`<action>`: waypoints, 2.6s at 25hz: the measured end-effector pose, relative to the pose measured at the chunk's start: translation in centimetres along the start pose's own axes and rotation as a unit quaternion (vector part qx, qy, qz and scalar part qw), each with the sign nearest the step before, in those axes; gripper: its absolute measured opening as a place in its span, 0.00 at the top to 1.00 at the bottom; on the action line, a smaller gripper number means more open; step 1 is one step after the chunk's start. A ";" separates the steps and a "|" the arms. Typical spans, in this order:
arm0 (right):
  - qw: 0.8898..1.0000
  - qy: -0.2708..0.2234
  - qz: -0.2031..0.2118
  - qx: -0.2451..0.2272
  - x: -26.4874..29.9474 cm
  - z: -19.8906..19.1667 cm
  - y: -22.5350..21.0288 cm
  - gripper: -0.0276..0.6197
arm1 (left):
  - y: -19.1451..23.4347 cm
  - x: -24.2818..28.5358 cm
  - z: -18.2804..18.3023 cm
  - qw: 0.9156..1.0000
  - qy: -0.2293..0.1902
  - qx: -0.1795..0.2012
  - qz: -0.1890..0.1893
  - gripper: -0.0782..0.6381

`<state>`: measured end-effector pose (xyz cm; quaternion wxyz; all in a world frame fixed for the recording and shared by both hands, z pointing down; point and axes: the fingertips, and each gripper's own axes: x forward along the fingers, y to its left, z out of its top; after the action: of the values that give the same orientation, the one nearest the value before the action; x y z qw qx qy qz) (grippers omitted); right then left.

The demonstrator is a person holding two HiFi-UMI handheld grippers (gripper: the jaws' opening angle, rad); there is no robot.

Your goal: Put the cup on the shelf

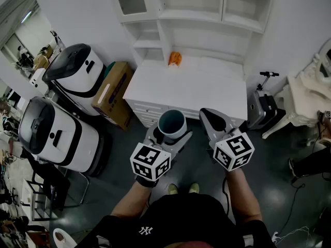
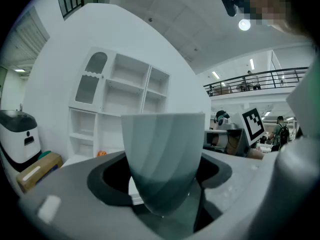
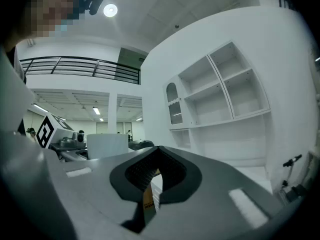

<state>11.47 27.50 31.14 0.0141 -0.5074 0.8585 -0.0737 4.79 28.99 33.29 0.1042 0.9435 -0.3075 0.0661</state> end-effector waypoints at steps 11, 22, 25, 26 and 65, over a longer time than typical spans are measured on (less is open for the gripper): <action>1.000 -0.002 0.008 0.006 0.2 0.1 -0.3 0.94 | 0.0 0.3 -0.1 1.000 0.003 0.000 0.005 0.37; 0.999 -0.036 0.029 0.027 -0.6 1.7 -2.0 0.94 | 1.6 0.9 0.7 0.999 0.001 0.006 0.039 0.37; 0.998 -0.034 0.036 0.032 -0.8 1.2 -2.4 0.94 | 2.1 0.8 0.6 0.998 0.001 0.003 0.057 0.37; 0.998 -0.034 0.040 0.035 -0.8 1.1 -2.5 0.94 | 2.3 0.7 0.6 0.998 0.000 0.001 0.062 0.37; 0.999 -0.030 0.006 0.027 27.5 1.1 -4.9 0.94 | 30.9 9.7 3.8 1.000 -0.008 0.006 0.005 0.37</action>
<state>2.49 1.01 32.13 0.0541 -0.5039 0.8582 -0.0819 -5.57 -1.79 36.23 0.0956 0.9430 -0.3129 0.0610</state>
